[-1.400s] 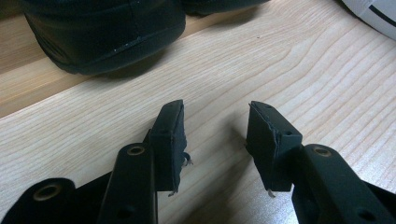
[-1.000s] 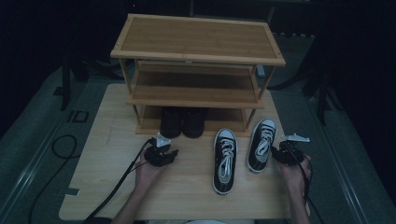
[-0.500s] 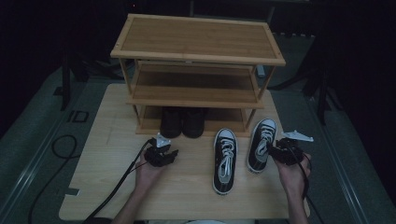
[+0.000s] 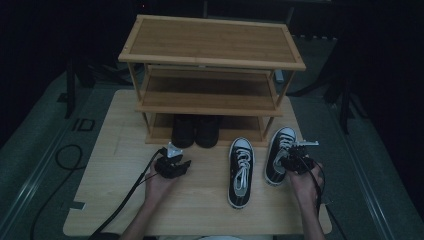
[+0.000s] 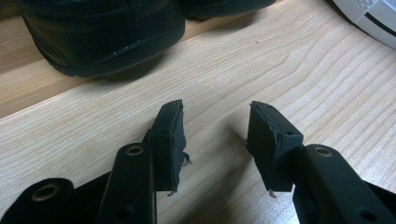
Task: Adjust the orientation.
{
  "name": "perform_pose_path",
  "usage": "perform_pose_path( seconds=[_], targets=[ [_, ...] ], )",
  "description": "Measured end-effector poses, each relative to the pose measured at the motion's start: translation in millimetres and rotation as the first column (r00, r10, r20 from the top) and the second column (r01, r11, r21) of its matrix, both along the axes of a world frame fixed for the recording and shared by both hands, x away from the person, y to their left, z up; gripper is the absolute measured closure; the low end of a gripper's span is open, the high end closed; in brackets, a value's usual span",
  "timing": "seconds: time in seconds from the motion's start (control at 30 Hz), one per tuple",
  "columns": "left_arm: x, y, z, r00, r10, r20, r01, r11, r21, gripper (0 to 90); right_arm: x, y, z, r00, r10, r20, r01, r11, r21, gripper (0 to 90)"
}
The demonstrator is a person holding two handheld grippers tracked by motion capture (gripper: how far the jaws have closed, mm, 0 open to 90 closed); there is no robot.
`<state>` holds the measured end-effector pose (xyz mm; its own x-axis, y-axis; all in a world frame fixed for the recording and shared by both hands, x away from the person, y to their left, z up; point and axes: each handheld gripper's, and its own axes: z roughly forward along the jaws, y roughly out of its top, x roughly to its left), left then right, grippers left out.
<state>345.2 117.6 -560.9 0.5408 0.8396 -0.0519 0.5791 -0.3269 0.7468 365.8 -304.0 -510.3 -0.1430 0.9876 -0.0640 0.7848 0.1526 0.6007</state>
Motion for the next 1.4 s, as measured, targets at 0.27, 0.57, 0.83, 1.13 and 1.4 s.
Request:
perform_pose_path(
  seconds=[0.27,0.57,0.83,1.13,1.4],
  targets=[
    [-0.5,-0.8,0.0,1.0000,0.002,0.001,-0.002,1.0000,0.003,56.3,-3.0,-8.2,3.0,0.9989,-0.047,-0.004,0.047,0.9986,-0.027,82.4],
    [-0.6,-1.3,-0.1,1.0000,0.003,0.004,-0.003,1.0000,0.005,56.2,4.2,-14.7,2.7,0.9990,-0.035,-0.026,0.035,0.9991,-0.024,82.1],
    [-0.4,-0.9,-0.1,1.0000,0.001,0.001,-0.001,1.0000,0.001,55.8,11.6,-16.0,2.2,0.9976,-0.060,-0.035,0.059,0.9980,-0.023,83.7],
    [0.1,-0.4,0.0,1.0000,0.000,0.000,0.000,1.0000,0.002,55.9,11.0,-19.2,8.4,0.9982,-0.059,-0.012,0.059,0.9976,-0.036,88.2],
    [0.4,-0.3,-0.1,1.0000,-0.001,-0.002,0.001,1.0000,-0.005,55.5,-1.1,-24.8,23.4,0.9997,-0.021,-0.016,0.020,0.9992,-0.034,88.4]
  ],
)
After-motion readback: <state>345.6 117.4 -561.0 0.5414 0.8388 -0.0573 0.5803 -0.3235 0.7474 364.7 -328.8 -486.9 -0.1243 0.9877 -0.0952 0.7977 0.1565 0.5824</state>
